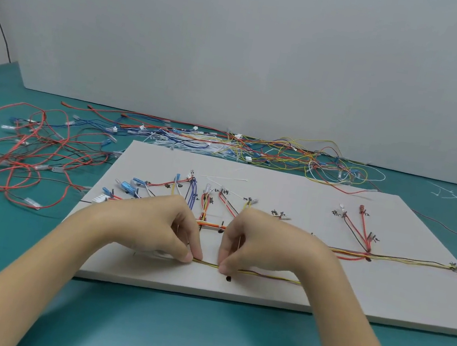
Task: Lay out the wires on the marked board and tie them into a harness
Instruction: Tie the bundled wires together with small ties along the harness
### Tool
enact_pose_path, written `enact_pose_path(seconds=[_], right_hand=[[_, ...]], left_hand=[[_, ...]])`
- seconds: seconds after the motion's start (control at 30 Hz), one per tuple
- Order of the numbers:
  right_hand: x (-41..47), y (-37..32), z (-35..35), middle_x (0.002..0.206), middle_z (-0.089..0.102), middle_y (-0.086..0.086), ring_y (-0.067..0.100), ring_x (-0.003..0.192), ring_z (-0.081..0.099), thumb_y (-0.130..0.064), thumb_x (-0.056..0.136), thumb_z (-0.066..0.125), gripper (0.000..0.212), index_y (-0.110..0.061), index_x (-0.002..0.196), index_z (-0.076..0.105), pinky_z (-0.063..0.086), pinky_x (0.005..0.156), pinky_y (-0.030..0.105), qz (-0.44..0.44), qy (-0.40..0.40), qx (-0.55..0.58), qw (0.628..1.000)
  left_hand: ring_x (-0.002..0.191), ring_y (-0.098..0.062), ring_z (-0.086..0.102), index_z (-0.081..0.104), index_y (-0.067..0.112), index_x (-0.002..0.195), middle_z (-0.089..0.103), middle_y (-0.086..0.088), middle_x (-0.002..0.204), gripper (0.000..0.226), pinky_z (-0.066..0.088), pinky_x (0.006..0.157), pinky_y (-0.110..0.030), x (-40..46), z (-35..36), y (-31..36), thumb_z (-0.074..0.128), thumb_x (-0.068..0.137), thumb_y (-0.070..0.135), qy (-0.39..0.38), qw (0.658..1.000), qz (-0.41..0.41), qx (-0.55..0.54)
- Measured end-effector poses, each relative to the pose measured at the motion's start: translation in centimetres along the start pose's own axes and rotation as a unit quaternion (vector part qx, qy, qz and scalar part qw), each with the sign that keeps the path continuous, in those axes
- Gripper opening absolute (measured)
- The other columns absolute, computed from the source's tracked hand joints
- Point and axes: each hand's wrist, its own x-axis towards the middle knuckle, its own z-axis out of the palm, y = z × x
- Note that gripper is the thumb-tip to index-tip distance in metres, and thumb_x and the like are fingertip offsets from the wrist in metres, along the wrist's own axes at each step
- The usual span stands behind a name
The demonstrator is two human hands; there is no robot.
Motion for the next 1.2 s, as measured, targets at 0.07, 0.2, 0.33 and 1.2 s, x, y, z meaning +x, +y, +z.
enact_pose_path(seconds=[0.07,0.2,0.33,1.2], right_hand=[[0.1,0.0,0.3,0.062,0.067,-0.007,0.005,0.057,0.054,-0.019,0.074,0.076,0.004,-0.016,0.075,0.075,0.048,0.058,0.027,0.000,0.008,0.005,1.000],[0.0,0.0,1.1,0.065,0.068,0.002,0.010,0.059,0.054,-0.016,0.067,0.072,0.006,-0.014,0.072,0.073,0.055,0.066,0.039,-0.007,0.028,0.023,0.999],[0.2,0.2,1.4,0.056,0.060,-0.006,0.012,0.056,0.048,-0.017,0.064,0.074,0.007,-0.013,0.068,0.070,0.044,0.059,0.031,-0.016,0.037,0.033,0.999],[9.6,4.2,-2.5,0.085,0.073,0.005,0.025,0.084,0.065,-0.016,0.084,0.067,0.012,-0.010,0.082,0.077,0.053,0.070,0.032,0.073,0.303,-0.053,0.949]], left_hand=[[0.055,-0.004,0.048,0.077,0.037,0.080,0.057,0.014,0.055,0.016,0.036,0.056,-0.020,0.1,0.2,0.1,0.073,0.082,0.021,0.015,1.000,0.002,0.012],[0.056,-0.003,0.050,0.076,0.036,0.080,0.063,0.009,0.063,0.011,0.040,0.056,-0.020,0.3,0.7,0.3,0.074,0.077,0.025,0.036,0.999,0.013,0.010],[0.054,0.000,0.049,0.075,0.028,0.074,0.063,0.009,0.061,0.008,0.037,0.053,-0.017,0.8,2.0,0.8,0.083,0.073,0.030,0.065,0.997,0.044,-0.006],[0.064,-0.001,0.047,0.068,0.029,0.083,0.057,0.013,0.075,0.007,0.041,0.064,-0.022,0.6,2.3,1.6,0.068,0.087,0.034,0.001,0.998,0.004,0.057]])
